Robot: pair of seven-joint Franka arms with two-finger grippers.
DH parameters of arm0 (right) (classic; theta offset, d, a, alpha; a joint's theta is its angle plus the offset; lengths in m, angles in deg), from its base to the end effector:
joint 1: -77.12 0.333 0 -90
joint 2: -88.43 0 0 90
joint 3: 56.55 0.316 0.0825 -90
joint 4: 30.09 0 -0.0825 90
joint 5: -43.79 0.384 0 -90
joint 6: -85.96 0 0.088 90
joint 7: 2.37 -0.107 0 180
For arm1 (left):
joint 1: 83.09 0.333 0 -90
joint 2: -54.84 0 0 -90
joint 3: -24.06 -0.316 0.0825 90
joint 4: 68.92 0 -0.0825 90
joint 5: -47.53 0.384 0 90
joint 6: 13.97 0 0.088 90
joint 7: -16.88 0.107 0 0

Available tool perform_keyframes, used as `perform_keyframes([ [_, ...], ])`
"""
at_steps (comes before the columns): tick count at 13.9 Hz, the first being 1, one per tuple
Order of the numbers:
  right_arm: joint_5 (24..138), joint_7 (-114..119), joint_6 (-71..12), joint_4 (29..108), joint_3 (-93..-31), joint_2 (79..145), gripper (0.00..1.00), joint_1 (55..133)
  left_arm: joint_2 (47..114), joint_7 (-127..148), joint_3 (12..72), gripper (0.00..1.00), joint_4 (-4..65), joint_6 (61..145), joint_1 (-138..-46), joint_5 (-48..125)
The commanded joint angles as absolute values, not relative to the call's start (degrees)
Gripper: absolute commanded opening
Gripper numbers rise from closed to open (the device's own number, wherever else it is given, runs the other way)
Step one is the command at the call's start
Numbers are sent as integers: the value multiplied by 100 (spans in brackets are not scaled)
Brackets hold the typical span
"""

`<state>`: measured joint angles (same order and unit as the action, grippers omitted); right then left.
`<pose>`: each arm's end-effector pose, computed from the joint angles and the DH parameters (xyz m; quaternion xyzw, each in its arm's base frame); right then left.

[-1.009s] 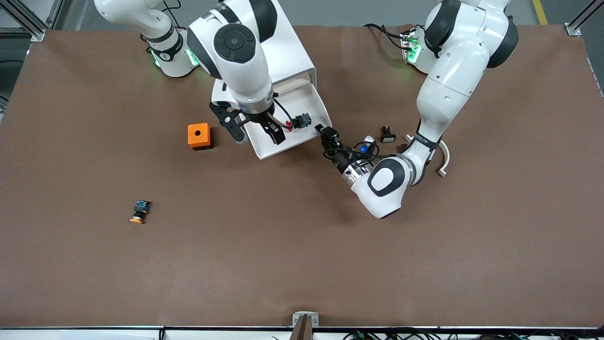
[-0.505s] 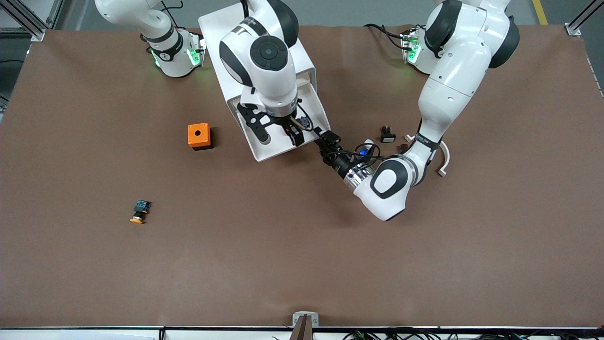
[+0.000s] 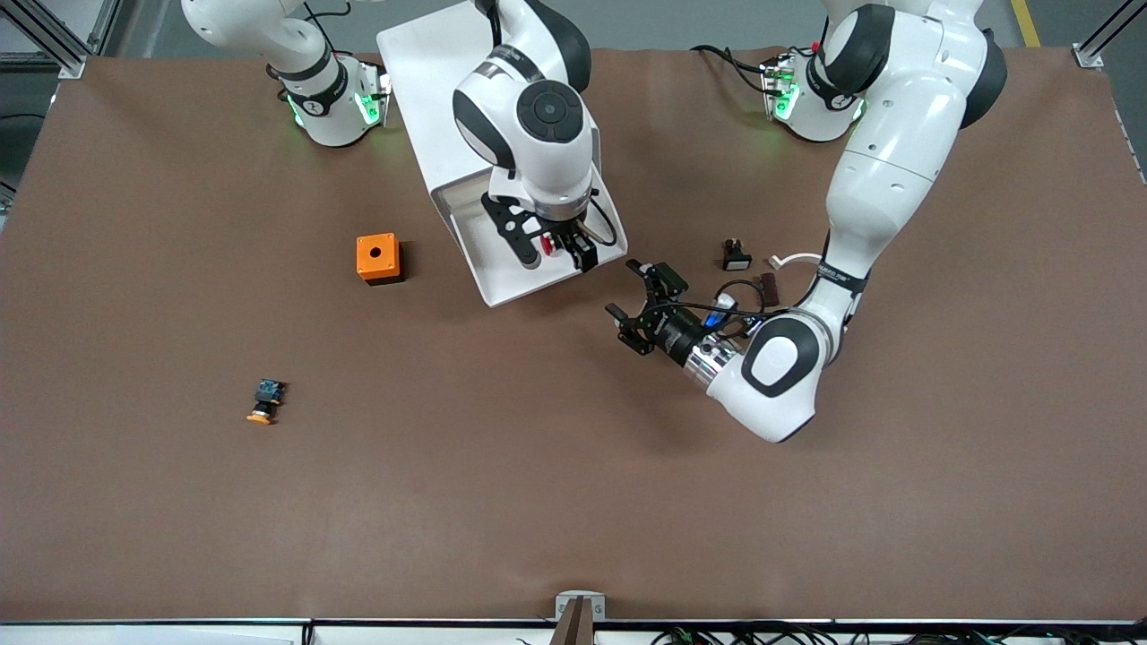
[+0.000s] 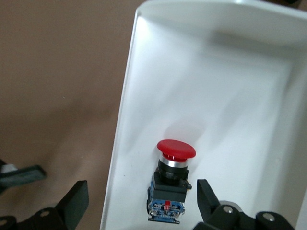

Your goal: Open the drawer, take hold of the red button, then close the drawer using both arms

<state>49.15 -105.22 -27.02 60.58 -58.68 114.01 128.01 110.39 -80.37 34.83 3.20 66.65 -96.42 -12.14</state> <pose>0.4372 0.5125 0.3750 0.8815 -0.4701 -0.0403 0.0190 0.6004 -0.3442 0.2073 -0.5311 -0.5475 0.6465 0.0141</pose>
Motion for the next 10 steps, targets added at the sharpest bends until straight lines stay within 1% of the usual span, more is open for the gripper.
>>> perform_keyframes([
  [1, 5003, -10599, -2794, 6017, -5927, 11541, 100, 12977, 10951, -6921, 3304, 99, 78, 6654, -9680, -1067],
  [3, 5003, -10599, -2794, 6026, -5927, 11585, 100, 13021, 10898, -6295, 3233, 99, -80, 6810, -9820, -629],
  [10, 5003, -10590, -2742, 6044, -5927, 11673, 100, 13082, 10406, -4590, 3241, 99, -98, 8050, -10032, 699],
])
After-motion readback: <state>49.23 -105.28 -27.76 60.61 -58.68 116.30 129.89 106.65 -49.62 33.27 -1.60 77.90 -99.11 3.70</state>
